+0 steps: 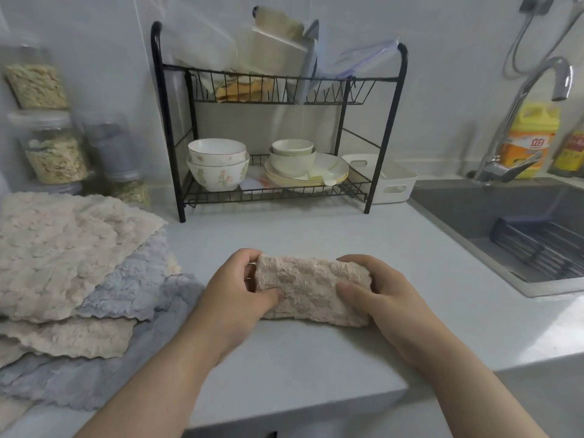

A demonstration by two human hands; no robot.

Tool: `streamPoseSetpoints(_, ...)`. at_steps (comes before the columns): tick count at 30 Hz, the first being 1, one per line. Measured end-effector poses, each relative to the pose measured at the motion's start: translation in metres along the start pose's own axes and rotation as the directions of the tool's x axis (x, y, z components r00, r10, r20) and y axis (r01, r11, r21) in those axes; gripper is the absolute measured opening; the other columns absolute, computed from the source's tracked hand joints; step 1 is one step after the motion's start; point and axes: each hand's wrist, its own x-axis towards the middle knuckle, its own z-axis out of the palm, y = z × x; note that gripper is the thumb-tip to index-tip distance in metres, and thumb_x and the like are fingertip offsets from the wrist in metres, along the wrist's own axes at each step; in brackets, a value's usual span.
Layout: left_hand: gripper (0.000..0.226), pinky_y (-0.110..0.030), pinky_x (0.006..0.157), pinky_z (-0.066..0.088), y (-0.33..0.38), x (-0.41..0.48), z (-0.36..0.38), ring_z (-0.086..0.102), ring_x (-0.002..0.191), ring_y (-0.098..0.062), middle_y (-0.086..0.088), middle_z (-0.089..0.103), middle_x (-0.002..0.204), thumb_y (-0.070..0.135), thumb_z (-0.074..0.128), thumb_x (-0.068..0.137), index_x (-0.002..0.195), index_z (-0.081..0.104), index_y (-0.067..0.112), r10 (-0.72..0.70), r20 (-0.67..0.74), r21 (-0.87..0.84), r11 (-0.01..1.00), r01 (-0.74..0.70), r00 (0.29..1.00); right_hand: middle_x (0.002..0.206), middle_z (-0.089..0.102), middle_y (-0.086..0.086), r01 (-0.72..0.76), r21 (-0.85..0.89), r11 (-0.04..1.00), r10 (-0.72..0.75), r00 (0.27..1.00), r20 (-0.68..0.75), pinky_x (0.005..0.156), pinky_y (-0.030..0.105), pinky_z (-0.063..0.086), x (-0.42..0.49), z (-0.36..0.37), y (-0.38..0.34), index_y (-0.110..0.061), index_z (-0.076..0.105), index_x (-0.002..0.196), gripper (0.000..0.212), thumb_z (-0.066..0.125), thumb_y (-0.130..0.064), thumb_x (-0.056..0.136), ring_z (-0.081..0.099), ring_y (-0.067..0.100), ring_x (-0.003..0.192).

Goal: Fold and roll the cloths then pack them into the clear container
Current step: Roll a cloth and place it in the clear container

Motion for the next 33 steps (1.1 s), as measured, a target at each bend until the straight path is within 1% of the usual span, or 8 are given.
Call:
streamPoseSetpoints(2, 0.039, -0.053, 0.090, 0.052, -0.002, 0.002, 0.001, 0.068, 0.093, -0.027, -0.001, 0.072, 0.094, 0.004, 0.078, 0.075, 0.099, 0.060, 0.029, -0.008, 0.009, -0.002, 1.000, 0.008, 1.000, 0.100, 0.073, 0.000, -0.011, -0.026, 1.000, 0.011, 0.999, 0.030, 0.085, 0.035, 0.054, 0.000, -0.001, 0.000, -0.031, 0.065, 0.108, 0.029, 0.071, -0.019, 0.082, 0.069, 0.020, 0.094)
streamPoseSetpoints(9, 0.048, -0.049, 0.081, 0.055, 0.004, -0.005, -0.001, 0.066, 0.085, -0.024, 0.001, 0.069, 0.090, 0.029, 0.076, 0.065, 0.108, 0.056, 0.039, -0.102, -0.017, 0.091, 0.991, 0.103, 0.995, 0.092, 0.070, 0.000, -0.083, -0.136, 0.987, 0.093, 0.993, 0.067, 0.080, 0.047, 0.052, -0.001, 0.000, -0.013, -0.043, 0.059, 0.110, 0.043, 0.064, -0.026, 0.071, 0.064, 0.030, 0.085)
streamPoseSetpoints(12, 0.039, -0.027, 0.059, 0.048, 0.009, -0.006, 0.002, 0.053, 0.057, -0.013, -0.002, 0.062, 0.071, 0.016, 0.074, 0.072, 0.103, 0.057, 0.031, -0.077, -0.078, 0.181, 0.979, 0.090, 0.994, 0.103, 0.066, -0.013, -0.070, -0.326, 0.943, 0.096, 0.993, 0.066, 0.083, 0.026, 0.049, -0.001, 0.004, -0.012, -0.041, 0.055, 0.116, 0.046, 0.059, -0.037, 0.070, 0.062, 0.007, 0.097)
streamPoseSetpoints(19, 0.040, -0.025, 0.056, 0.049, 0.029, -0.004, 0.000, 0.055, 0.054, -0.007, 0.005, 0.059, 0.061, 0.018, 0.067, 0.069, 0.104, 0.055, 0.033, -0.272, -0.085, 0.205, 0.937, 0.284, 0.958, 0.107, 0.052, -0.029, -0.203, -0.497, 0.844, 0.247, 0.969, 0.025, 0.081, 0.005, 0.033, 0.008, 0.019, -0.033, -0.051, 0.041, 0.105, 0.040, 0.046, -0.034, 0.069, 0.048, -0.009, 0.103)
streamPoseSetpoints(22, 0.034, -0.024, 0.054, 0.046, 0.046, 0.006, -0.006, 0.051, 0.051, -0.004, 0.004, 0.058, 0.059, 0.015, 0.068, 0.071, 0.102, 0.059, 0.027, -0.392, -0.030, 0.207, 0.897, 0.390, 0.919, 0.100, 0.059, -0.019, -0.357, -0.444, 0.822, 0.410, 0.912, 0.025, 0.078, 0.016, 0.041, 0.021, 0.018, -0.056, -0.042, 0.050, 0.100, 0.038, 0.053, -0.016, 0.072, 0.057, 0.007, 0.097)
streamPoseSetpoints(25, 0.027, -0.032, 0.066, 0.052, 0.085, 0.017, -0.020, 0.064, 0.072, -0.016, 0.003, 0.067, 0.077, 0.012, 0.067, 0.070, 0.090, 0.060, 0.030, -0.471, 0.054, 0.138, 0.877, 0.461, 0.880, 0.087, 0.067, -0.002, -0.501, -0.198, 0.842, 0.513, 0.858, 0.012, 0.063, 0.023, 0.052, 0.031, 0.011, -0.103, -0.019, 0.065, 0.095, 0.036, 0.052, 0.009, 0.076, 0.064, 0.017, 0.082)
streamPoseSetpoints(28, 0.024, -0.029, 0.065, 0.050, 0.137, 0.042, -0.036, 0.063, 0.073, -0.017, -0.004, 0.069, 0.082, 0.009, 0.066, 0.068, 0.087, 0.063, 0.024, -0.383, 0.085, -0.020, 0.922, 0.386, 0.920, 0.090, 0.069, 0.004, -0.469, -0.004, 0.883, 0.468, 0.881, -0.069, 0.065, 0.030, 0.057, 0.041, -0.004, -0.163, -0.018, 0.067, 0.097, 0.035, 0.053, 0.001, 0.071, 0.066, 0.016, 0.080)
streamPoseSetpoints(33, 0.038, -0.012, 0.055, 0.047, 0.230, 0.076, -0.046, 0.066, 0.067, -0.005, 0.003, 0.074, 0.082, 0.007, 0.068, 0.061, 0.097, 0.068, 0.018, -0.220, 0.295, -0.381, 0.866, 0.325, 0.930, 0.092, 0.070, 0.006, -0.295, 0.152, 0.943, 0.321, 0.927, -0.195, 0.067, 0.032, 0.053, 0.036, -0.043, -0.243, -0.022, 0.069, 0.099, 0.035, 0.058, -0.006, 0.070, 0.065, 0.018, 0.083)
